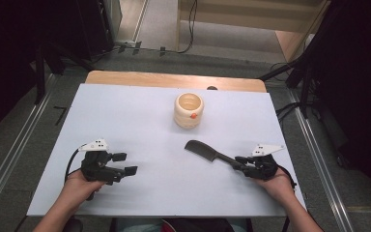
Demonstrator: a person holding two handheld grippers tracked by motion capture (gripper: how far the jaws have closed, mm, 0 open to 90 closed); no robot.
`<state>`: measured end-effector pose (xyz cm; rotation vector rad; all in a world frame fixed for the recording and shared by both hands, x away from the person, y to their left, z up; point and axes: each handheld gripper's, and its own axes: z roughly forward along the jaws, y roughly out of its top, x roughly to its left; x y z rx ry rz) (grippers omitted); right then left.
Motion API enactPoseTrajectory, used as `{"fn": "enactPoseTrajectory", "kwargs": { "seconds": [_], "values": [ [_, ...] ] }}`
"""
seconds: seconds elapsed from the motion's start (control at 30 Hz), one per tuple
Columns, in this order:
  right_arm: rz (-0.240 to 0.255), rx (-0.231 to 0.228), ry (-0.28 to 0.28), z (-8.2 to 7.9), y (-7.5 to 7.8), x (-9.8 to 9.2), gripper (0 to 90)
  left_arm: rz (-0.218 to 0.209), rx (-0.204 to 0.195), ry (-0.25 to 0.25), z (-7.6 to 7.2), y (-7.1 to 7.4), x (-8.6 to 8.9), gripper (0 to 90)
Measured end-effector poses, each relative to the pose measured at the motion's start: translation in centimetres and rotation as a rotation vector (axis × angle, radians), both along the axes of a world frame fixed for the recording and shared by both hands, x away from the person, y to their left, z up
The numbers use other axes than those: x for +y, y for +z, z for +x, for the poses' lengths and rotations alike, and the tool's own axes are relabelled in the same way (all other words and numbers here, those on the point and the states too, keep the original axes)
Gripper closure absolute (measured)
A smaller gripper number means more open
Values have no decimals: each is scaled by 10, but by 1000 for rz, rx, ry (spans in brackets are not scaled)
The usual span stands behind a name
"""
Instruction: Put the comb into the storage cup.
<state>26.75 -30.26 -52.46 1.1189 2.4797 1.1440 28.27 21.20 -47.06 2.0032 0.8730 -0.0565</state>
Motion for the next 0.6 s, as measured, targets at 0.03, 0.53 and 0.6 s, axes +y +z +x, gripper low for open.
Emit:
{"fn": "enactPoseTrajectory", "kwargs": {
  "seconds": [0.03, 0.53, 0.6],
  "values": [
    [-3, -3, 5, 0, 0, 0, 654, 1, 0, 1, 0, 0, 0, 216],
    [-9, -4, 43, 3, 0, -1, 701, 2, 1, -1, 0, 0, 0, 216],
    [-16, -1, 49, 3, 1, -1, 703, 2, -1, -3, 0, 0, 0, 216]
  ]
}}
